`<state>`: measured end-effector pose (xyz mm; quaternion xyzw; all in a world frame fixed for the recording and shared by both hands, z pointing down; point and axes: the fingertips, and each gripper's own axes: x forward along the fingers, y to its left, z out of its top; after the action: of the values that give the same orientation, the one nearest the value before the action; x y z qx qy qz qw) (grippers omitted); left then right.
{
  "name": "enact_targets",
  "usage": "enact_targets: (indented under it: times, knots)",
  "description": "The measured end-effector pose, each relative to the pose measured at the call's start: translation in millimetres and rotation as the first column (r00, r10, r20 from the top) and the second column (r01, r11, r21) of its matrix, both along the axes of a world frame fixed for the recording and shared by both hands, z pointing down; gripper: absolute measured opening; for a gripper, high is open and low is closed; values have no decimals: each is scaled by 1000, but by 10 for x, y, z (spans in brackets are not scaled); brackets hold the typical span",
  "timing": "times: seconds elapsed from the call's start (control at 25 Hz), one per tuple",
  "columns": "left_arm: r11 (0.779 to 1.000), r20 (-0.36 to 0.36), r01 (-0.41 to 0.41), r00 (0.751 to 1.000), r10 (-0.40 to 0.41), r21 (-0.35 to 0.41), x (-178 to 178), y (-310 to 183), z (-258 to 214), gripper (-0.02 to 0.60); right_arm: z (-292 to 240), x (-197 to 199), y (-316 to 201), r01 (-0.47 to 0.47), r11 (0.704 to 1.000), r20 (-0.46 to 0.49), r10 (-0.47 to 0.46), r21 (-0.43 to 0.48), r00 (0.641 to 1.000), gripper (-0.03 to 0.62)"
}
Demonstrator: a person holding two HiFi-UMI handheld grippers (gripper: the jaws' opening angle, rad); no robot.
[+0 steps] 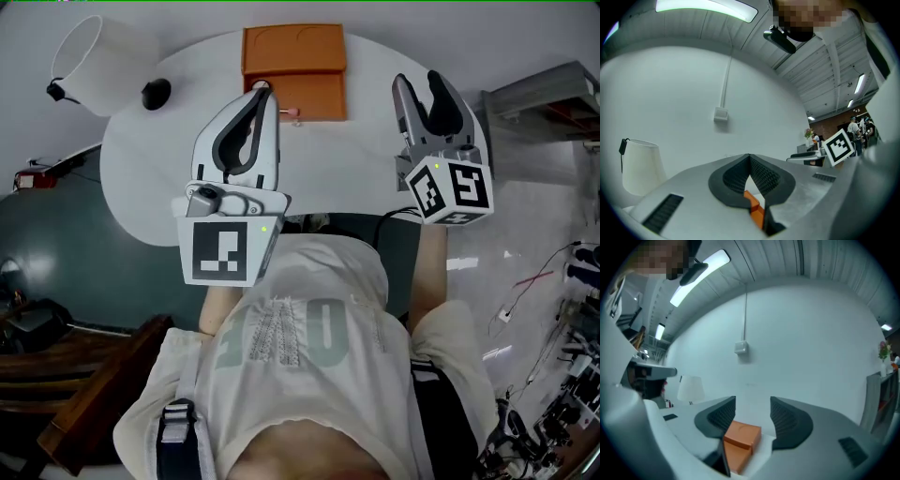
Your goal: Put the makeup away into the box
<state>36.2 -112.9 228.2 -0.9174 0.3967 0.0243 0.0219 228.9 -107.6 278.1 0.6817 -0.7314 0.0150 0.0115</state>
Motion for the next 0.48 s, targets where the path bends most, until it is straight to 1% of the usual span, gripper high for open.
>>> enact_targets:
  times: [0.08, 0.12, 0.2, 0.32, 0.4, 0.48]
  knots:
    - [1000, 12, -9, 1000, 9, -14, 39, 2, 57, 7, 392, 427, -67, -56, 994, 4, 56, -99, 998, 286]
    - [1000, 20, -13, 1000, 14, -21, 55, 4, 86, 7, 634, 620, -97, -76, 985, 9, 78, -158, 997, 315]
    - [999, 37, -20, 999, 21, -32, 88, 10, 140, 7, 1190, 947, -137, -102, 950, 20, 113, -294, 993, 328]
    - [999, 70, -33, 997, 36, -39, 147, 24, 202, 8, 2008, 1262, -114, -112, 868, 18, 138, -484, 990, 334]
    - [998, 77, -40, 996, 44, -47, 194, 19, 222, 8, 2430, 1391, -69, -103, 808, 9, 133, -580, 991, 334]
    - [997, 90, -42, 995, 47, -59, 219, 14, 269, 8, 2743, 1476, -20, -90, 752, 10, 128, -653, 992, 334]
